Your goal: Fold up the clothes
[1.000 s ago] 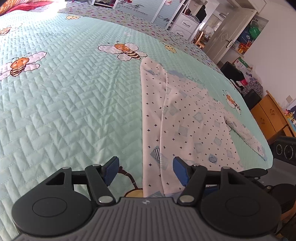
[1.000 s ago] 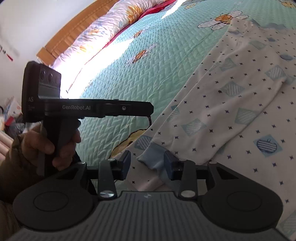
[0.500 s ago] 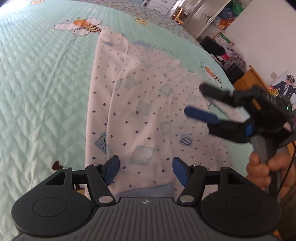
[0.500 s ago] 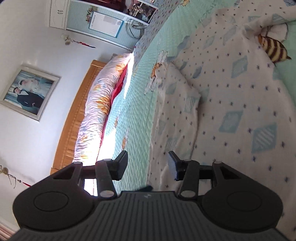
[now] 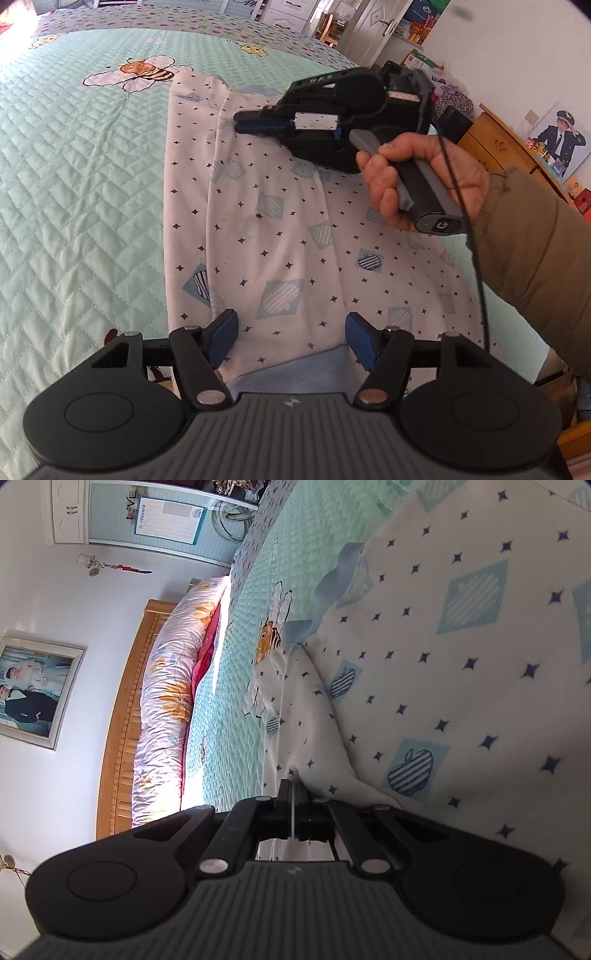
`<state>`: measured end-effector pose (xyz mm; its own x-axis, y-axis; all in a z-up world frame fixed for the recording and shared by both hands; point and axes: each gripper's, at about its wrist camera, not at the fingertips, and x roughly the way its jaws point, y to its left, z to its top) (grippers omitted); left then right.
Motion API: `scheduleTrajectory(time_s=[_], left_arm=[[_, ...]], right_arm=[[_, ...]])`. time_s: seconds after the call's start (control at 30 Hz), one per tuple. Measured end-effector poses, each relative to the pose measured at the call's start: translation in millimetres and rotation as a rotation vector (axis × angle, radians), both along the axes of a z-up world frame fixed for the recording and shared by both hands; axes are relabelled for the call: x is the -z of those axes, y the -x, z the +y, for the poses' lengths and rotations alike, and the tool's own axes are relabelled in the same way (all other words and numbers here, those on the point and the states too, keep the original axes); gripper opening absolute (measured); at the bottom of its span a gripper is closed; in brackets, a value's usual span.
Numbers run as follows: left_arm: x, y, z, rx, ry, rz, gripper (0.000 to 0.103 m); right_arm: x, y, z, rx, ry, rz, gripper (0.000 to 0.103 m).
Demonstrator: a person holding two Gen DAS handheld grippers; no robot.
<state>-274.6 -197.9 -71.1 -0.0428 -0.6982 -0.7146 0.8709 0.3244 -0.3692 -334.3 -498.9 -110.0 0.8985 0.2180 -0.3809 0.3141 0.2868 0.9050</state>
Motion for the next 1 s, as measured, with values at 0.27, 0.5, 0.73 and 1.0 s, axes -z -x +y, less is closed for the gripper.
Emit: scheduleTrajectory(time_s=[0.27, 0.5, 0.73, 1.0], left_arm=[[-1, 0, 0, 0.005, -0.015, -0.016, 0.067], [-2, 5, -5, 0.005, -0.055, -0.048, 0.068], [-2, 11, -9, 0.012, -0.072, -0.079, 0.073], [-2, 11, -10, 0.008, -0.078, -0.073, 0.073]], right_arm=[[-4, -16, -6, 0.021, 0.188, 0.063, 0.015], [-41, 19, 23, 0.067, 0.342, 0.036, 0.036], [-4, 35, 26, 0.082, 0.181, 0.098, 0.014], [-26, 58, 46, 0.089, 0.118, -0.010, 0.031]])
